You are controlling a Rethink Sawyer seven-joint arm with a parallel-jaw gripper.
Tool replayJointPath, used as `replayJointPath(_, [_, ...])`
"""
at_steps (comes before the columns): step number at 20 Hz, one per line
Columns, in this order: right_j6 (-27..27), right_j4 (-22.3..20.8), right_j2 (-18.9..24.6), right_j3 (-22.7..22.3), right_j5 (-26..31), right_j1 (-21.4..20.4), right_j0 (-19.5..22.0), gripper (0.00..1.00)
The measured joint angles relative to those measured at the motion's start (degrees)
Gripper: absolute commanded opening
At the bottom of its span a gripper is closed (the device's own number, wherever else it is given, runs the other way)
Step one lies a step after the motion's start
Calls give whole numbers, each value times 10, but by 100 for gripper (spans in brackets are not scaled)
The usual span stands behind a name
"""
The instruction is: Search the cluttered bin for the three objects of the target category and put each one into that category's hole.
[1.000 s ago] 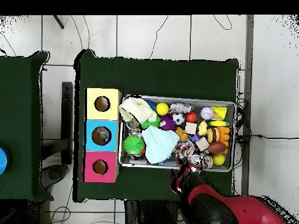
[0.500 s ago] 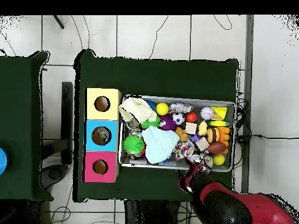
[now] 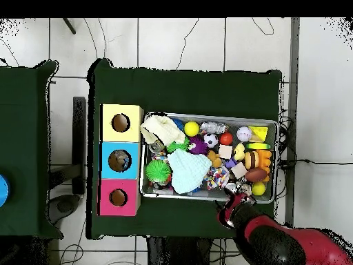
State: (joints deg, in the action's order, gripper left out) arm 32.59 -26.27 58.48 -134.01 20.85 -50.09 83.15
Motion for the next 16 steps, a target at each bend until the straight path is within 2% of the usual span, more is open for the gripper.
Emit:
replayJointPath(9, [0,-4,11,23,0,41,1,100])
replayJointPath(16, [0,-44,4,61,11,87,-27,100])
